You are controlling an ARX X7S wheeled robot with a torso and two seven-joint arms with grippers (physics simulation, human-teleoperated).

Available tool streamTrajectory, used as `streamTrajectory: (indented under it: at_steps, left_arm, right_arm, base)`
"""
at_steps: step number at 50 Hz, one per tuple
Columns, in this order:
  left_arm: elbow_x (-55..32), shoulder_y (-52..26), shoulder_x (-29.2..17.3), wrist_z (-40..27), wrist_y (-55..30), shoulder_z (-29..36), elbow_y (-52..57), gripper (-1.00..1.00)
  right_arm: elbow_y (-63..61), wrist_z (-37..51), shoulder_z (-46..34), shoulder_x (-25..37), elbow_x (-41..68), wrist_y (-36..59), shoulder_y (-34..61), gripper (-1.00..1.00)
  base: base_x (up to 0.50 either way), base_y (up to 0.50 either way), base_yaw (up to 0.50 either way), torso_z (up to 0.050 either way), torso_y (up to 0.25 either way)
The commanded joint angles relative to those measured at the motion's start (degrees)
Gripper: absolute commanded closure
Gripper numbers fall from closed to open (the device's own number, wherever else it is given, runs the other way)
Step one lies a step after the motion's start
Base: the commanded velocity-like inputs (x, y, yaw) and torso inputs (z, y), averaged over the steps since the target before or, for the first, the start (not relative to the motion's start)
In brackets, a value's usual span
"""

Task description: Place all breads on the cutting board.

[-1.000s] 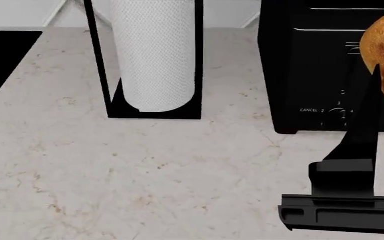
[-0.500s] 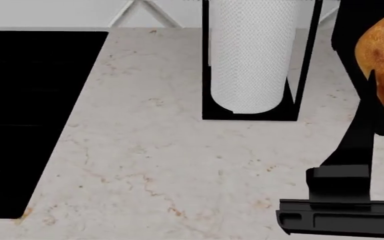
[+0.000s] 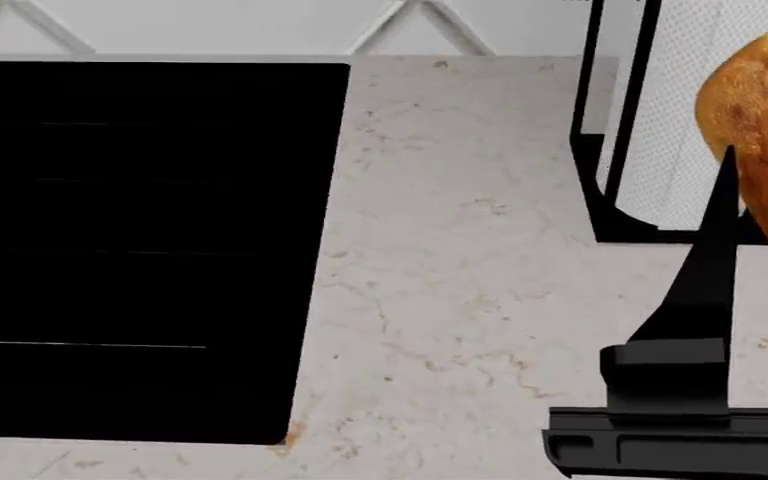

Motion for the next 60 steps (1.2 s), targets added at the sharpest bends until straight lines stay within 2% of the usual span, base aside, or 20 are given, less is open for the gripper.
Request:
streamTrajectory:
  at_steps: [1, 21, 47, 60]
  left_arm:
    - [0.43, -0.07, 0.87, 1.16, -0.20, -1.34, 0.33, -1.00]
    - [0.74, -1.25, 0.91, 1.26, 0.23, -0.06, -0.28, -1.00]
    - [0.81, -0.57, 0.43, 1.51, 1.44, -0.13, 0.20, -1.00]
    - [0.80, -0.34, 0.06, 1.53, 1.90, -0.13, 0.21, -1.00]
  right_arm:
    - [-0.24, -0.02, 0.49, -0.79, -1.34, 0.71, 1.10, 1.00]
    - [-0.24, -0.02, -1.97, 0.28, -2.07, -1.49, 2.90, 1.00]
    - [-0.24, -0.02, 4.57, -2.54, 0.59, 2.59, 1.66, 1.00]
    - [-0.24, -0.02, 4.37, -2.80, 0.61, 2.94, 1.81, 1.00]
  base:
    - [0.00, 0.50, 0.00, 0.000, 0.000]
    - [0.00, 0.50, 0.00, 0.000, 0.000]
    - [0.02, 0.50, 0.00, 0.000, 0.000]
    - [0.03, 0.50, 0.00, 0.000, 0.000]
